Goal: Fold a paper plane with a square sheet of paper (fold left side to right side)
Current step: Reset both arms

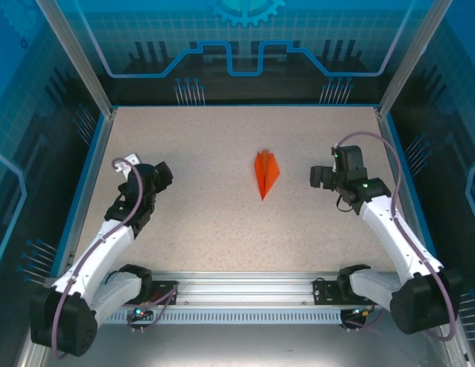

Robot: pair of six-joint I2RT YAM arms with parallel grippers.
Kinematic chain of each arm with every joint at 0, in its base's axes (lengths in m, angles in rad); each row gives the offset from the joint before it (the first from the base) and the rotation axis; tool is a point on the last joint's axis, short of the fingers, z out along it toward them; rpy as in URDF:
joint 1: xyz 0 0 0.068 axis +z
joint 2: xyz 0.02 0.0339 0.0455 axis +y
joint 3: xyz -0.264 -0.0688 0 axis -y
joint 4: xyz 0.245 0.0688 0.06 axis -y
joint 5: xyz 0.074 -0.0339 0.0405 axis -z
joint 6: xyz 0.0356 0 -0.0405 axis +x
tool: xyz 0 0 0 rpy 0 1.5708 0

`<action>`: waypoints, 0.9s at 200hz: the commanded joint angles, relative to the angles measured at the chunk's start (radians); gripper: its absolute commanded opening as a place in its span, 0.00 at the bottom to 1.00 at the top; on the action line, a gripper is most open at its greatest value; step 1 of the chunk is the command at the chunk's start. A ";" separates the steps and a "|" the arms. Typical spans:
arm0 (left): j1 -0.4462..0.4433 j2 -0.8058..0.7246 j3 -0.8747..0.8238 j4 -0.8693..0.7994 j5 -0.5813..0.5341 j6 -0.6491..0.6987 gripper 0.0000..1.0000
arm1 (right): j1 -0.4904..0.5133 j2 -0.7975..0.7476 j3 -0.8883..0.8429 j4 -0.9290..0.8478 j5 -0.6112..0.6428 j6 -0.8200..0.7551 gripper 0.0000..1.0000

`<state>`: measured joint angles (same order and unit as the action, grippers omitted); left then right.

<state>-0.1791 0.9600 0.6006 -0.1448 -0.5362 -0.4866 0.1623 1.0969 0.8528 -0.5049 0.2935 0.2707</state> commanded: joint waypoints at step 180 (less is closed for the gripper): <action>0.056 0.453 -0.339 1.151 0.139 0.497 0.98 | -0.123 0.403 -0.433 1.276 -0.258 -0.265 0.99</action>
<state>-0.1593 1.3437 0.3103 0.7719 -0.4759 -0.0254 0.0143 1.4857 0.4053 0.6975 0.0402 0.0422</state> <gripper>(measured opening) 0.986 0.994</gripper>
